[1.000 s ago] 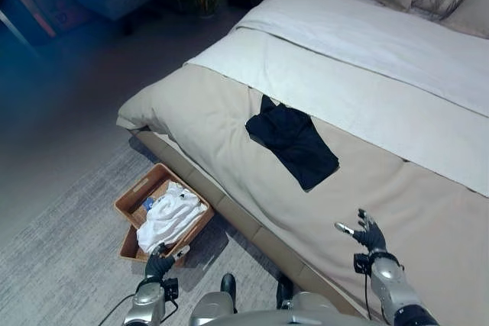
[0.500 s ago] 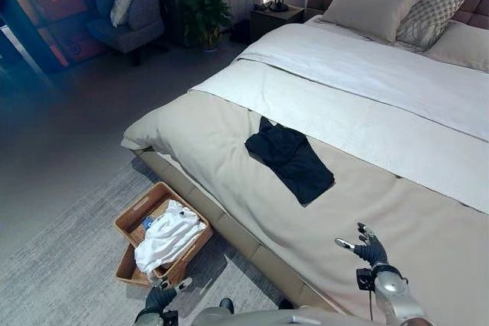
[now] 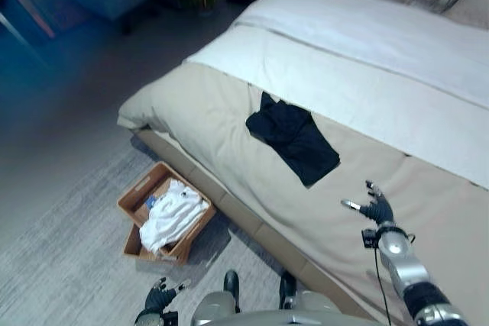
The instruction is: Pick up clothes into the bucket
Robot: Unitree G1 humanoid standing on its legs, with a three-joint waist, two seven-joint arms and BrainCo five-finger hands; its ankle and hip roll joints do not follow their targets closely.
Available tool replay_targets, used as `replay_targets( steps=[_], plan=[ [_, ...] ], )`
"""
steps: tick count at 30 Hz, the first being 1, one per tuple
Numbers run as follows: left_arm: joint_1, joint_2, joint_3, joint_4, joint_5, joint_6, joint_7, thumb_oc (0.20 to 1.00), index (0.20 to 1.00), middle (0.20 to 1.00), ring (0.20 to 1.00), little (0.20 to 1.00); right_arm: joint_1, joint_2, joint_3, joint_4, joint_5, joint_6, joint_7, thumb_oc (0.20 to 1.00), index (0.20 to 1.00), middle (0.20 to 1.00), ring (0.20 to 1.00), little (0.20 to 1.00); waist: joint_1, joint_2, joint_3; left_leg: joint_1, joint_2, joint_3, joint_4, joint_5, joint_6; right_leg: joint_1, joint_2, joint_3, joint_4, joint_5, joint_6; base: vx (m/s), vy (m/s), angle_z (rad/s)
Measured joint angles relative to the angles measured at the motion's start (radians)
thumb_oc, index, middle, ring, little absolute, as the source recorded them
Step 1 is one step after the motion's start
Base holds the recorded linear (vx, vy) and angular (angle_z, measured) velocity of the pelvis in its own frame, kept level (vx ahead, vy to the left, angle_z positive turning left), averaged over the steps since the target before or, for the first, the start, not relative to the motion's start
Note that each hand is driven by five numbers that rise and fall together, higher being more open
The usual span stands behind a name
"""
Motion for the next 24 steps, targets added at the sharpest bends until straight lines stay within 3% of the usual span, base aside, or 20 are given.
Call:
replay_targets(
  steps=[5,12,13,16,24],
  plan=[
    [-0.061,0.012,-0.037,-0.033,-0.002,-0.002,0.022,1.000,1.000,1.000,1.000,1.000,-0.163,-0.051,0.010,0.003,-0.027,0.002,-0.045,1.000,1.000,1.000,1.000,1.000,0.010,0.000,0.090,-0.068,-0.008,0.002,0.004,0.011,0.010,-0.065,-0.010,0.005,0.007,0.016,0.007,-0.08,0.079,-0.02],
    [-0.163,0.056,-0.150,-0.138,-0.012,-0.032,0.053,1.000,1.000,1.000,1.000,1.000,-0.488,-0.213,0.128,0.053,-0.041,0.008,-0.103,1.000,1.000,1.000,1.000,1.000,0.035,0.005,0.216,-0.223,-0.033,0.006,0.071,0.020,0.015,-0.234,-0.042,0.013,0.105,0.024,0.003,-0.11,0.083,0.01],
    [-0.206,0.060,-0.151,-0.150,-0.017,-0.040,0.062,1.000,1.000,1.000,1.000,1.000,-0.587,-0.237,0.125,0.085,-0.041,0.008,-0.125,1.000,1.000,1.000,1.000,1.000,0.038,-0.003,0.266,-0.254,-0.040,0.006,0.089,0.026,0.022,-0.269,-0.052,0.013,0.133,0.026,0.002,-0.12,0.045,0.00],
    [-0.255,0.071,-0.180,-0.157,-0.025,-0.044,0.074,1.000,1.000,1.000,1.000,1.000,-0.714,-0.284,0.177,0.188,-0.038,0.014,-0.146,1.000,1.000,1.000,1.000,1.000,0.060,-0.016,0.285,-0.318,-0.046,0.007,0.118,0.025,0.022,-0.336,-0.064,0.014,0.170,0.023,0.002,-0.08,0.035,0.04],
    [-0.285,0.090,-0.226,-0.134,-0.054,-0.046,0.104,1.000,1.000,1.000,1.000,1.000,-0.967,-0.289,0.346,0.333,-0.030,0.039,-0.162,1.000,1.000,1.000,1.000,1.000,0.063,-0.046,0.294,-0.465,-0.058,-0.004,0.164,0.034,0.035,-0.469,-0.080,0.010,0.205,0.029,0.005,-0.05,0.018,0.05]
  ],
)
